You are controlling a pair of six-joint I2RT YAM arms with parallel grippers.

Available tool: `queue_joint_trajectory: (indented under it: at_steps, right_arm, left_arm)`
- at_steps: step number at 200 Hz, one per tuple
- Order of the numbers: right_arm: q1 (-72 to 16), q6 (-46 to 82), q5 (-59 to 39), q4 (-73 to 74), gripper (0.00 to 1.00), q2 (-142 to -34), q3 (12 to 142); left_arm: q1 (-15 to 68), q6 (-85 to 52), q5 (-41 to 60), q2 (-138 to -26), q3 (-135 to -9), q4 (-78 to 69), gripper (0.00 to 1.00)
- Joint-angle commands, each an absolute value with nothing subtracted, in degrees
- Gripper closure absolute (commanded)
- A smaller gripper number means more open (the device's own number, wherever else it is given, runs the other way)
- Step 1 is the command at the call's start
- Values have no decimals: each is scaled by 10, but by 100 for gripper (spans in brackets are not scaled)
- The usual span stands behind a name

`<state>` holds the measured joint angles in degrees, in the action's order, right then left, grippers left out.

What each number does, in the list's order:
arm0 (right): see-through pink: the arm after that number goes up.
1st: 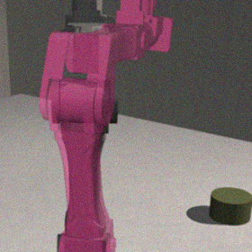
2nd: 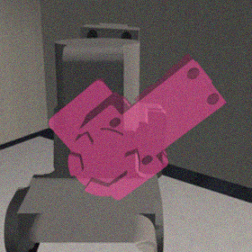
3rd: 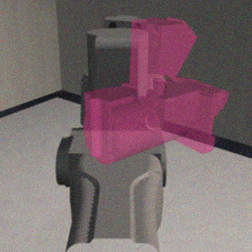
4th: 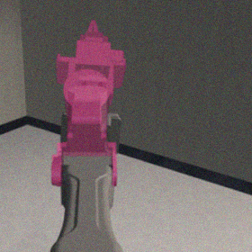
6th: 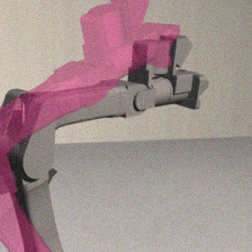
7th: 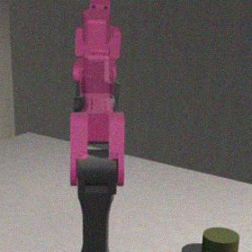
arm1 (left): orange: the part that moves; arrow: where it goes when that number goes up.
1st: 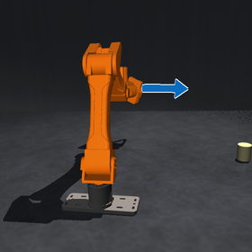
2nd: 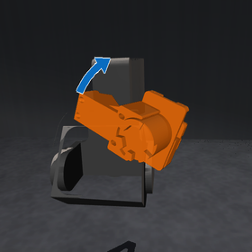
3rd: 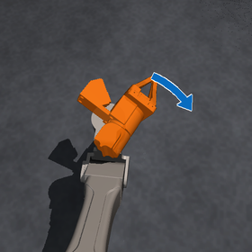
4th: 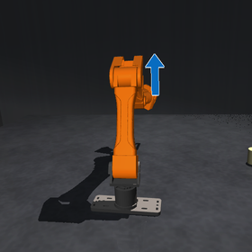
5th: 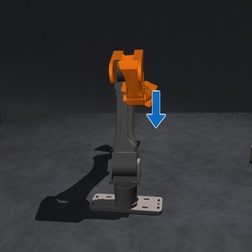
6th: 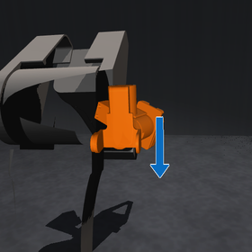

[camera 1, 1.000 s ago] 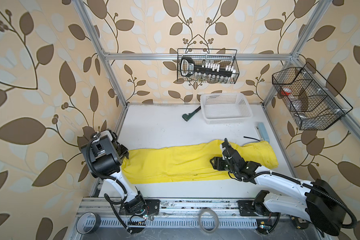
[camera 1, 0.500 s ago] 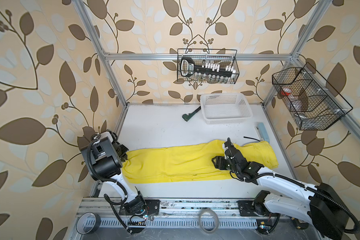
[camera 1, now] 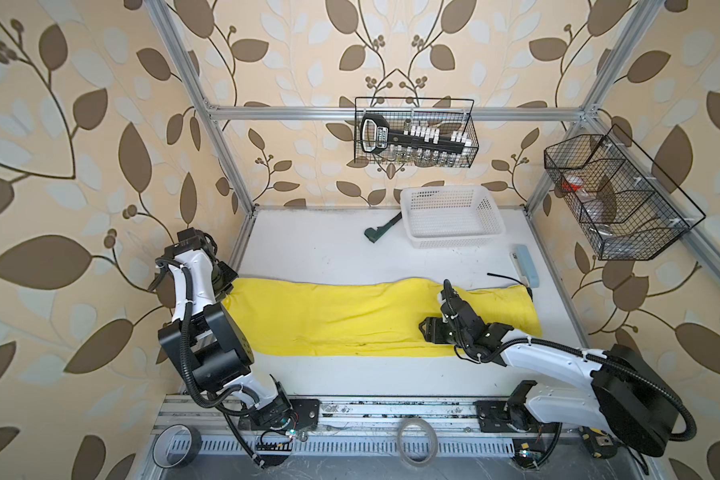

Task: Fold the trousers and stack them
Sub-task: 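Lift the cuff end of the yellow trousers with the left gripper, then carry the cuffs over toward the waistband with the left gripper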

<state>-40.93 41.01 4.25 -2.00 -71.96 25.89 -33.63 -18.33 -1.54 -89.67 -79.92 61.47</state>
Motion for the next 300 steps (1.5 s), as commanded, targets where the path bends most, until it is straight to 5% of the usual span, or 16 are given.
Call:
queue_joint_trajectory:
  at_steps: [1,77,154,217,300]
  right_arm:
    - [-424,423,30,12,28,-744,267]
    - [-404,409,18,-16,28,-698,279]
    - [-281,361,-10,-72,25,-633,245]
    - [-273,378,-12,-42,26,-626,200]
    - [-274,392,-19,-24,26,-619,180]
  left_arm:
    - [-322,-187,-21,-866,-836,682,100]
    - [-171,-256,114,-752,-806,725,100]
    - [76,-540,119,-634,-716,627,100]
    - [264,-666,37,-695,-747,550,100]
    - [372,-755,-41,-819,-776,451,100]
